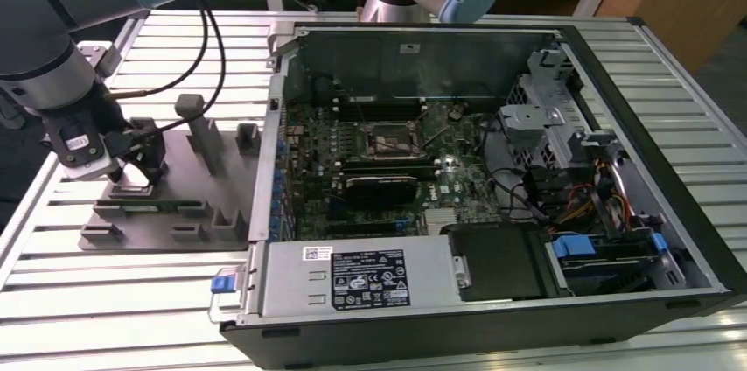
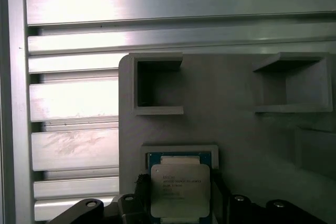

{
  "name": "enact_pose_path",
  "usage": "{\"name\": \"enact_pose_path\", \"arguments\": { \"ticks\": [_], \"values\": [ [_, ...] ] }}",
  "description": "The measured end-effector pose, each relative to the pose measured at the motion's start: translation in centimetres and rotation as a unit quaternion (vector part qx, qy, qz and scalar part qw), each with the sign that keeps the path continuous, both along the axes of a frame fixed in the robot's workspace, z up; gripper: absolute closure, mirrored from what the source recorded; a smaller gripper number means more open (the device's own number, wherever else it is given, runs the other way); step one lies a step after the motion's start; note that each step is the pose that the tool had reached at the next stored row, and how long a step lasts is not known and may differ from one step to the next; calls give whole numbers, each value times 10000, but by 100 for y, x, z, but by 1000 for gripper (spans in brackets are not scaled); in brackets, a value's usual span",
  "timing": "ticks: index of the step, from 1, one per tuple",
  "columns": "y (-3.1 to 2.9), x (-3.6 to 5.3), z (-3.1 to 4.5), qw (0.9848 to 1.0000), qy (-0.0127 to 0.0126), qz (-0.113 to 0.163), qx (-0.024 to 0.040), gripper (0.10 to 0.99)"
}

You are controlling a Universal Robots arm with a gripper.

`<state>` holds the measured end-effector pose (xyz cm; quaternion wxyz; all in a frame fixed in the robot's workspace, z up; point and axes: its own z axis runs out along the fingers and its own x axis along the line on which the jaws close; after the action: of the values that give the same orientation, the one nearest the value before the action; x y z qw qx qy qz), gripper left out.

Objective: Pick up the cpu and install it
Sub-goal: 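Pick up the cpu and move it towards the insertion slot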

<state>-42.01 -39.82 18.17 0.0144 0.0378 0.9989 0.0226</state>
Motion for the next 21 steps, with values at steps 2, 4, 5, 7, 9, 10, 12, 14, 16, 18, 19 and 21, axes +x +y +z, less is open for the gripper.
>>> {"name": "enact_pose_path", "arguments": {
  "ticks": [2, 4, 5, 7, 9, 10, 12, 14, 16, 18, 19, 21],
  "values": [
    [0, 0, 6, 10000, 1, 0, -1, 522],
    [1, 0, 13, 10000, 0, 0, 0, 522],
    [1, 0, 13, 10000, -1, 0, 0, 522],
    [0, 0, 13, 10000, -1, 0, 0, 522],
    [0, -1, 4, 10000, 0, 0, 0, 522],
    [0, -1, -3, 10000, 0, 0, 0, 522],
    [0, -2, -4, 10000, 1, 0, 0, 522],
    [0, -2, -4, 10000, 1, 0, -1, 522],
    [0, -1, -5, 10000, 0, 0, 0, 506],
    [0, -1, -5, 10000, 0, 0, 0, 506],
    [0, -1, -5, 10000, 0, 0, 0, 447],
    [0, -2, -4, 10000, 0, 0, 0, 447]
  ]
}}
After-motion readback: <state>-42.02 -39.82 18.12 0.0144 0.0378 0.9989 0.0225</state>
